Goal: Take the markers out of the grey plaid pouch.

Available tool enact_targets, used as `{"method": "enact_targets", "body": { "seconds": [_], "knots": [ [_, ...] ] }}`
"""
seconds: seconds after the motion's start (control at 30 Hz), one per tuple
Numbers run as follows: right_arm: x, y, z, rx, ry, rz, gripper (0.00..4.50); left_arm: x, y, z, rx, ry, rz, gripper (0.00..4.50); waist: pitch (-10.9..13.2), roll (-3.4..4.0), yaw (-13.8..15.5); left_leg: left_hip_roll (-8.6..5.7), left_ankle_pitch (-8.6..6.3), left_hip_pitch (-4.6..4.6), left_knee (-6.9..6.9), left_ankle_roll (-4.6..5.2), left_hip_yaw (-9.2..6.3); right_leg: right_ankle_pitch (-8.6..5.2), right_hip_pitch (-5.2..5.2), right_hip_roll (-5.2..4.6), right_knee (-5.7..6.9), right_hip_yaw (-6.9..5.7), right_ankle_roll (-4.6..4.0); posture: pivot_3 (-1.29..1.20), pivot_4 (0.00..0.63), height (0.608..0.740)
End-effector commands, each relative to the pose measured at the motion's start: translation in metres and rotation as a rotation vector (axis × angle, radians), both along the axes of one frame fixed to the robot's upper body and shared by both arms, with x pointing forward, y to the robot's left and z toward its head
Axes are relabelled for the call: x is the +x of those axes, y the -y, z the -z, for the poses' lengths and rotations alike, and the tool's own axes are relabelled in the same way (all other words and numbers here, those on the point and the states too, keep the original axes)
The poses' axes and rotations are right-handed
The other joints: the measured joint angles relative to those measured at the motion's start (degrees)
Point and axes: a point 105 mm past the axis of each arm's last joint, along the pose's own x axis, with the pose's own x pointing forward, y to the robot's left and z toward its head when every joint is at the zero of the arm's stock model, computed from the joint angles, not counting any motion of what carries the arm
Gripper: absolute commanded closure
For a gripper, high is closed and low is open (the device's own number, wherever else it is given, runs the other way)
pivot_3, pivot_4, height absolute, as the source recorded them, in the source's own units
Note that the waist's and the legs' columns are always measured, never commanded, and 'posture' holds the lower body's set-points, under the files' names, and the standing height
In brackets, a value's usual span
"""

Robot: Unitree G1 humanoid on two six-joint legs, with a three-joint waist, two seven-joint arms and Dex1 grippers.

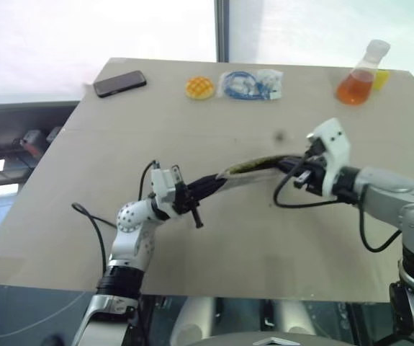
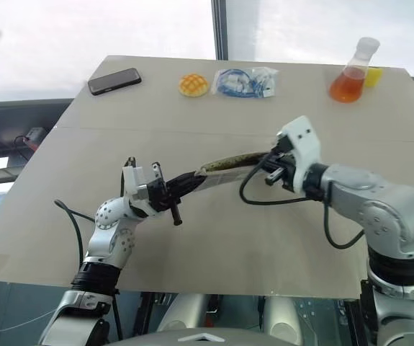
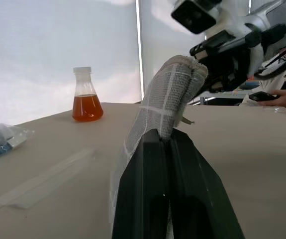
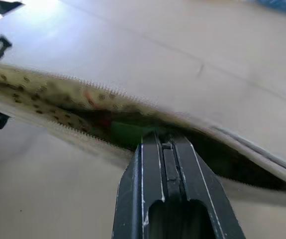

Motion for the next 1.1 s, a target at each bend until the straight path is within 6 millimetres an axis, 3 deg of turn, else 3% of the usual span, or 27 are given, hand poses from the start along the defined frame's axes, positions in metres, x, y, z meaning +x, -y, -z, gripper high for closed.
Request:
{"method": "enact_targets", "body": {
  "seconds": [0.03,0.1,0.23,0.33,0.43,0.53,0.67,0.87,0.97,1.1],
  "knots": [
    [-0.012,-0.015,0.02,-0.097,-0.044,-0.137,4.45,0.0,-0.001,-0.014,-0.091,-0.006,0.005,4.5,0.0,-0.01,-0.1,-0.01,0.0,-0.02,0.0,0.01,0.01,0.0,0.01,0.0,-0.01,0.0,0.0,0.0,0.15,0.74],
    [-0.02,-0.013,0.031,-0.192,-0.048,-0.207,4.45,0.002,-0.002,-0.017,-0.167,-0.085,0.015,4.5,0.0,-0.01,0.0,-0.03,0.0,-0.03,0.01,0.01,0.01,0.0,0.02,0.0,-0.01,-0.01,0.01,0.0,0.15,0.74],
    [-0.027,-0.011,0.008,-0.216,0.023,-0.278,4.45,0.003,-0.012,-0.016,-0.311,-0.302,0.066,4.5,0.1,-0.04,-0.2,0.03,0.0,-0.02,0.05,0.01,-0.02,-0.12,0.03,-0.01,-0.02,-0.02,0.22,0.0,0.15,0.74],
    [-0.033,-0.004,0.002,-0.421,0.133,-0.345,4.45,0.001,-0.017,-0.011,-0.383,-0.448,0.115,4.5,0.1,0.02,-0.3,0.09,0.0,0.03,0.06,0.0,-0.05,-0.14,0.01,-0.01,0.03,-0.03,0.25,0.0,0.15,0.74],
    [-0.032,-0.01,0.0,-0.484,0.195,-0.379,3.62,0.001,-0.019,-0.004,-0.424,-0.534,0.124,4.5,0.1,-0.05,-0.3,0.14,-0.07,0.04,0.04,-0.11,-0.08,-0.15,-0.02,-0.03,0.0,-0.04,0.25,0.0,0.15,0.74],
    [-0.009,-0.021,0.012,-0.578,0.323,-0.349,2.28,0.0,-0.013,0.002,-0.402,-0.545,0.136,4.5,0.1,-0.07,-0.4,0.14,-0.11,0.04,0.02,-0.18,-0.09,-0.15,-0.02,-0.04,0.0,-0.01,0.24,0.0,0.15,0.74],
    [0.009,-0.05,0.021,-0.536,0.441,-0.372,2.28,-0.001,-0.009,0.002,-0.38,-0.539,0.156,4.5,0.1,-0.08,-0.4,0.1,-0.09,0.07,0.06,-0.19,-0.02,-0.03,-0.01,-0.04,0.01,0.01,0.05,0.0,0.15,0.74],
    [0.05,-0.082,0.035,-0.486,0.624,-0.254,2.28,-0.014,0.004,0.001,-0.315,-0.521,0.24,4.5,0.1,-0.09,-0.2,0.03,0.0,0.07,0.07,-0.05,0.04,0.0,-0.02,0.17,0.04,0.08,0.01,0.0,0.15,0.74],
    [0.067,-0.085,0.036,-0.518,0.71,-0.187,2.28,-0.018,0.006,0.002,-0.308,-0.524,0.257,4.5,0.1,-0.09,-0.1,0.01,0.01,0.07,0.05,-0.06,0.04,0.03,-0.02,0.24,0.09,0.13,0.03,0.0,0.15,0.74],
    [0.074,-0.086,0.036,-0.534,0.778,-0.144,2.28,-0.019,0.004,0.0,-0.314,-0.53,0.251,4.5,0.1,-0.07,-0.2,0.04,0.03,0.09,0.04,-0.09,0.04,0.12,-0.05,0.34,0.1,0.2,0.17,0.0,0.15,0.74]
  ]
}}
